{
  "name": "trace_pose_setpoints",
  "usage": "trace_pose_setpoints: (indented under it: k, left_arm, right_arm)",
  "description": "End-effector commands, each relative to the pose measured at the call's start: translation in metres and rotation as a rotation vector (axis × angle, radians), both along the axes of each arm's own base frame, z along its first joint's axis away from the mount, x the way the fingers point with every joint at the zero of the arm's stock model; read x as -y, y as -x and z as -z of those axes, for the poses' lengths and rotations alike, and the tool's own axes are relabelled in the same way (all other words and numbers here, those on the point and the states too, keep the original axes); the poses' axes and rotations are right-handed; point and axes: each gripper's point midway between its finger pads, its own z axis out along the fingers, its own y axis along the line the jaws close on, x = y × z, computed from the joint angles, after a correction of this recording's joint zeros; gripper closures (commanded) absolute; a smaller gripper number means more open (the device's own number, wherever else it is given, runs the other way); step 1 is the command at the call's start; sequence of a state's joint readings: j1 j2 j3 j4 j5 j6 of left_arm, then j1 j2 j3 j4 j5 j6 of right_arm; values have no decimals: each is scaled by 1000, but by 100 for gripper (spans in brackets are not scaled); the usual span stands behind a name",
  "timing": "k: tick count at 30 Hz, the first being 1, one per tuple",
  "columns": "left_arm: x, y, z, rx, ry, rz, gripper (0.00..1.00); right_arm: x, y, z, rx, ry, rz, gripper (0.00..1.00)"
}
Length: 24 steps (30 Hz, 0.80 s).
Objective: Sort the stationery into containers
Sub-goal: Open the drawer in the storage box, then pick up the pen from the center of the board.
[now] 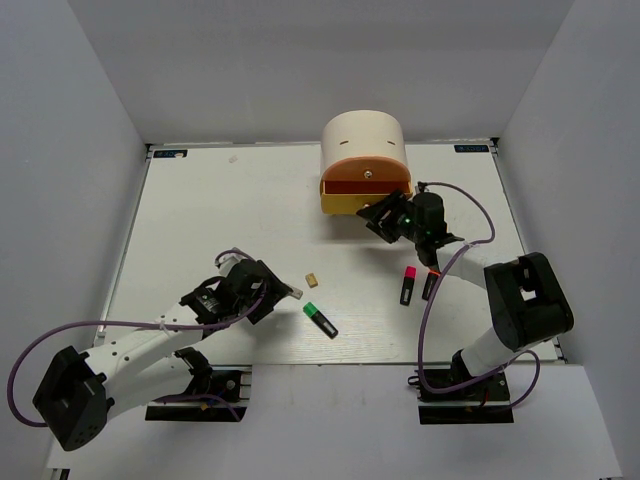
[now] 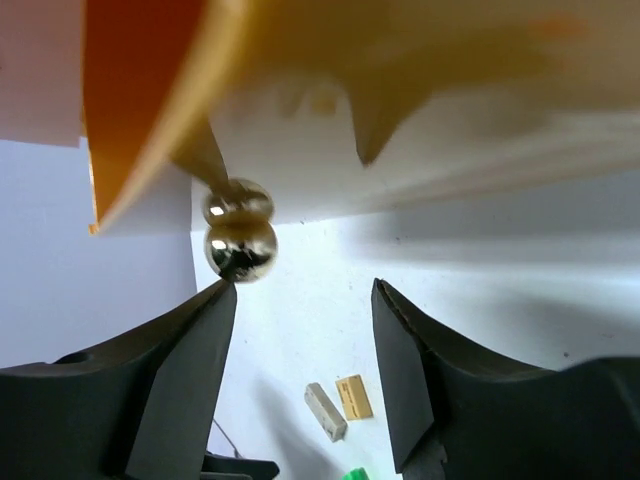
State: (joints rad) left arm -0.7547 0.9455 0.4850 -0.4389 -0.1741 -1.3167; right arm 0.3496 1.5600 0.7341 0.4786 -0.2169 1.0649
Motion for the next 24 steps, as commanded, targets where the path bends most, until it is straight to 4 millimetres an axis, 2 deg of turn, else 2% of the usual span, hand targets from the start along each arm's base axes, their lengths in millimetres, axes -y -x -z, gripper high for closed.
trace_pose_setpoints:
  k: [1,6,8,9,10,11,12,15,18,20,24]
  left_arm:
    - [9,-8,-18,45,34,24,21]
    - [22,-13,-20,55,23,92,18]
    - [29,-12,-13,25,2,143,17]
    - [36,-13,-16,26,3,168,17]
    - [39,-11,-13,3,-6,192,17]
    - [42,-11,-3,-26,-39,215,17]
    - [48,-14,-5,-31,-50,231,17]
    - [54,-15,5,-102,-97,261,17]
    - [57,-15,9,-154,-118,260,27]
    - [60,-15,5,-177,-117,259,38]
    - [64,-10,5,-244,-141,269,42]
  right_arm:
    - [-1,9,-10,35,-2,-27,37]
    - [3,32,-5,18,8,-73,36]
    - [6,43,-6,16,23,-92,36]
    - [6,47,-5,19,27,-106,36]
    - [7,54,0,2,36,-119,36]
    - [8,58,-8,33,40,-129,36]
    - [9,61,-8,40,52,-142,36]
    - [8,66,-17,108,92,-203,37]
    - [9,65,-35,212,137,-241,38]
    - [11,61,-46,279,170,-264,38]
    - [16,57,-63,368,212,-294,41]
